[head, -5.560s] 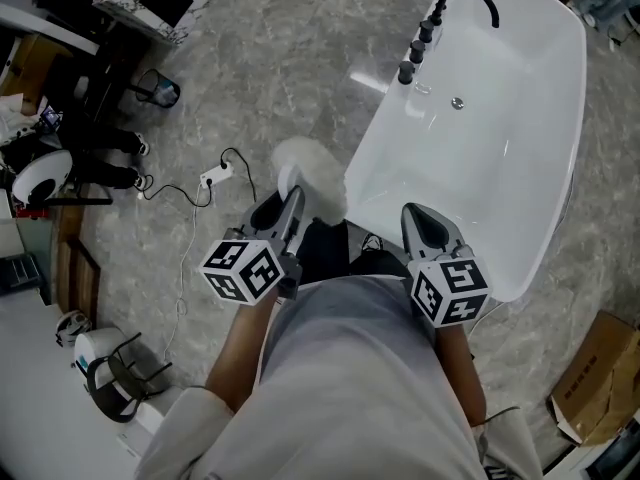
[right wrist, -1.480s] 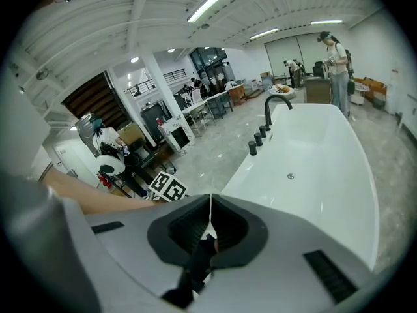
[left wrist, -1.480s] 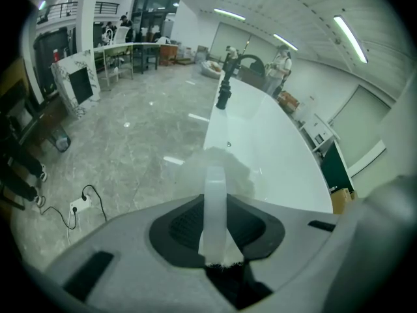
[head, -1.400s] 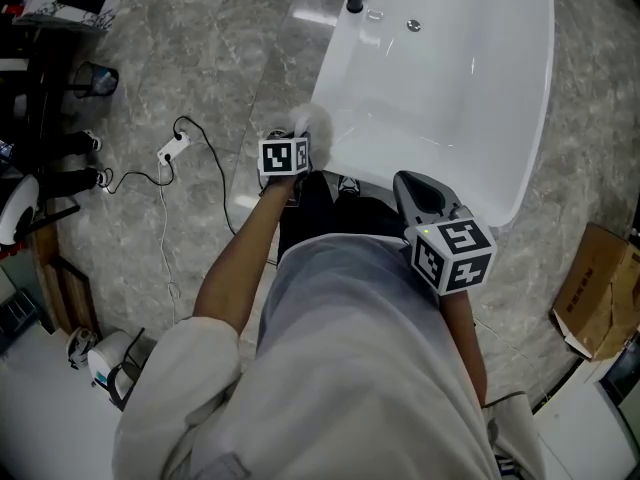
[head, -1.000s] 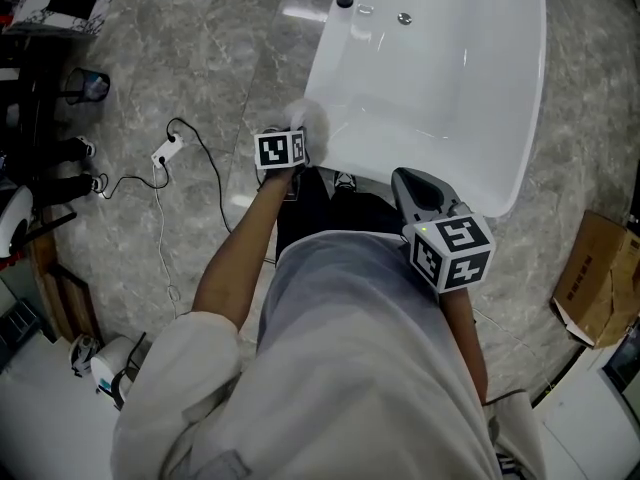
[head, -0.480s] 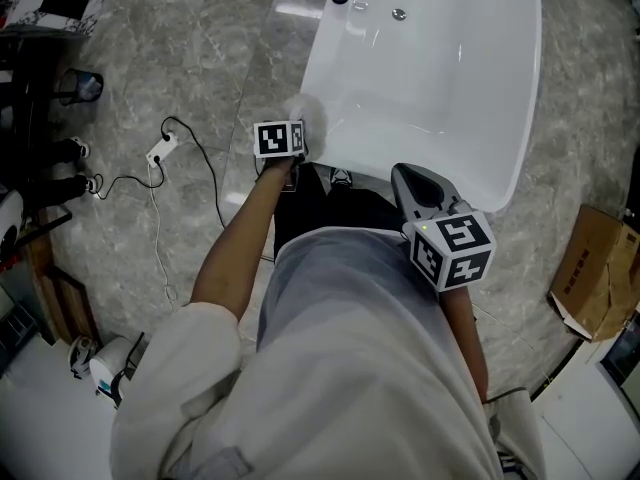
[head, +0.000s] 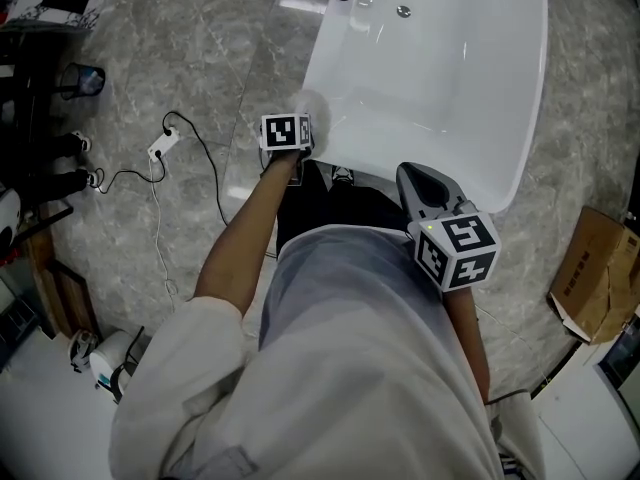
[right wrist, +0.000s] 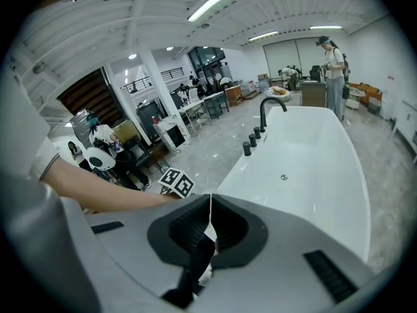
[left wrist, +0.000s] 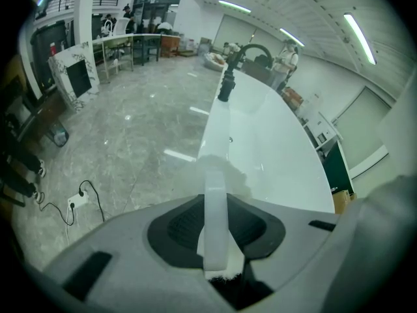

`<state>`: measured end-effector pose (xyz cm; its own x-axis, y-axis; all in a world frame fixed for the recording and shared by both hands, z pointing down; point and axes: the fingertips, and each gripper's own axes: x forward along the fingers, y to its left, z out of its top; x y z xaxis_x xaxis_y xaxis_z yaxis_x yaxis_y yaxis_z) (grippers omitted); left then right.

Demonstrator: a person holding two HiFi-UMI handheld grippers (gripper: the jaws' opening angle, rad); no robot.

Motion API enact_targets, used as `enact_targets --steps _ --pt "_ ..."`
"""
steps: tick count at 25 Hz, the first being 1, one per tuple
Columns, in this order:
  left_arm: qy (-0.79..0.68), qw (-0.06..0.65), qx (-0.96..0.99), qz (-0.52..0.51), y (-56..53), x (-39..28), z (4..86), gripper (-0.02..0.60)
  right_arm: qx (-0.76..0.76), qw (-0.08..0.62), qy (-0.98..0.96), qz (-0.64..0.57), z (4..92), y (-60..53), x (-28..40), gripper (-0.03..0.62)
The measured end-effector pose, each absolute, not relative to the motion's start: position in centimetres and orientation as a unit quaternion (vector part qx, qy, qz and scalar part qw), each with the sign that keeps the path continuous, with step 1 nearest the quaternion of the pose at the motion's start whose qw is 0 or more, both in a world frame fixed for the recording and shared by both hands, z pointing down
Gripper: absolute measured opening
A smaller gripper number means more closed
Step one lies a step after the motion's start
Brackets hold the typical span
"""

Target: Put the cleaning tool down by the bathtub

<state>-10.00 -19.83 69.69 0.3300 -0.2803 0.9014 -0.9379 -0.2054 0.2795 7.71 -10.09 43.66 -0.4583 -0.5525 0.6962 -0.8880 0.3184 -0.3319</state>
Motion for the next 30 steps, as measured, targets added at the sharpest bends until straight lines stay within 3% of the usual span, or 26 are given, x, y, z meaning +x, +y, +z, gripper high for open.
enact_targets --steps 10,30 --pt "-0.436 0.449 0.680 0.384 -19.5 -9.7 70.2 0.091 0.470 0.231 -0.771 0.362 43.9 -9.6 8.3 0.012" --pt "-0.417 0.488 0.683 0.348 -18.7 -9.1 69.7 0.181 0.463 0.231 -0.778 0.357 43.6 -9.8 7.8 0.012"
